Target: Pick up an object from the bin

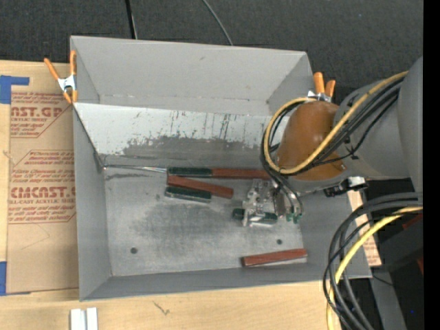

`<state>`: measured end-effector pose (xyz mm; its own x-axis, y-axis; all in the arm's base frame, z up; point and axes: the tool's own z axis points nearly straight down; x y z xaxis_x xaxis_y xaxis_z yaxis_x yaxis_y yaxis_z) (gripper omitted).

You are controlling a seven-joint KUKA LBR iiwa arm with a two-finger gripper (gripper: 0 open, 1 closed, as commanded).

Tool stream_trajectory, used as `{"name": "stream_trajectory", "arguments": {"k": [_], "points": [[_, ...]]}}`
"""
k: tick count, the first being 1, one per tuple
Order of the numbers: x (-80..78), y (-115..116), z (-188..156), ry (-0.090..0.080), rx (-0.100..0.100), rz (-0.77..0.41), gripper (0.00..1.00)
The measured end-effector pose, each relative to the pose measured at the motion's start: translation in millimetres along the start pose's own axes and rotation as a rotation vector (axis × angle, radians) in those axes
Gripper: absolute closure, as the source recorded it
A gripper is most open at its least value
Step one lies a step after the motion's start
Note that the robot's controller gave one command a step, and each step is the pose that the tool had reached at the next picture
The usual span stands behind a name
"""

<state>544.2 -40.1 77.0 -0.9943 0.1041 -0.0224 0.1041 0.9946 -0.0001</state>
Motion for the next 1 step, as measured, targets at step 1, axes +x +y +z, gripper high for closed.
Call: {"name": "stream_trajectory", "arguments": {"k": [1], "points": [[0.0, 0.0, 0.0, 0.0, 0.0, 0.0, 1.0]]}}
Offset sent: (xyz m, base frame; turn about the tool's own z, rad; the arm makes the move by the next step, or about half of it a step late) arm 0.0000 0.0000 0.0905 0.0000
